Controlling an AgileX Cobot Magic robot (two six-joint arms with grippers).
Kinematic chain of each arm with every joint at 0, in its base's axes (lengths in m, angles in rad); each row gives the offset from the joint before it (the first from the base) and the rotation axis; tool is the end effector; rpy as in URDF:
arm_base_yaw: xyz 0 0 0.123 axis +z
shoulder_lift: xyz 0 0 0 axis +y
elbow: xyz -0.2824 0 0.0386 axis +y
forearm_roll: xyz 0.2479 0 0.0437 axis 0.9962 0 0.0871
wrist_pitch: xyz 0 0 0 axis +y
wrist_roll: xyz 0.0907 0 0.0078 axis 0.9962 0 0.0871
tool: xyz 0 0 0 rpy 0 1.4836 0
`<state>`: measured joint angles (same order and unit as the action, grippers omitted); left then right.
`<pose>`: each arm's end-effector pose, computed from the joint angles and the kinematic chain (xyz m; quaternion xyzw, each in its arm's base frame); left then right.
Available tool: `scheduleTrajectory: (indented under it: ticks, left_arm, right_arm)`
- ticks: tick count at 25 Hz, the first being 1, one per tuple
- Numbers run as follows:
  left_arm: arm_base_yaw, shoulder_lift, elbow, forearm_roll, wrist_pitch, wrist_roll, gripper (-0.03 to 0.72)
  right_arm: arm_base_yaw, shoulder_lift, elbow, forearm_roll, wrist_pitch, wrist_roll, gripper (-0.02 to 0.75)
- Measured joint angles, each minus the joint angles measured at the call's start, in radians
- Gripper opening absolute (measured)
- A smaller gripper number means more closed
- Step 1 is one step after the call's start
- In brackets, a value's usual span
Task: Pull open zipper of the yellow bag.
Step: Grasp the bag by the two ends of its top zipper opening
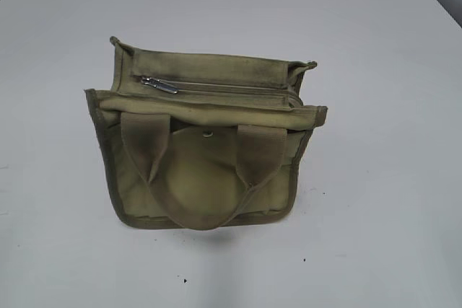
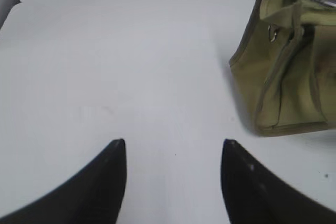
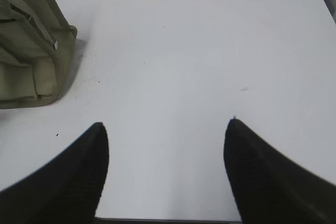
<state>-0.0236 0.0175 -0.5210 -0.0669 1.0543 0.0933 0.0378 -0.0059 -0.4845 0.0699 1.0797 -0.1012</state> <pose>-0.0045 -0.0052 0.2837 0.0509 0.8486 -0.0151 0.5263 -0.0051 0.0054 0.2715 -0.0612 0.8579 0.0188 0.5098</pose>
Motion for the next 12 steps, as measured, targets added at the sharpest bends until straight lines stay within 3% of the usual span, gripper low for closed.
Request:
scheduleTrajectory:
  ticks: [4,12]
  left_arm:
    - [0.0,0.087,-0.02,-0.113,-0.132,0.0,0.439]
    - [0.0,0.458,-0.026,-0.486,-0.385,0.006,0.438]
  right_arm:
    - [0.008,0.044,-0.018,0.0,-0.055,-0.033,0.533]
    - [0.112,0.397,-0.051,0.027,-0.295,-0.096,0.477]
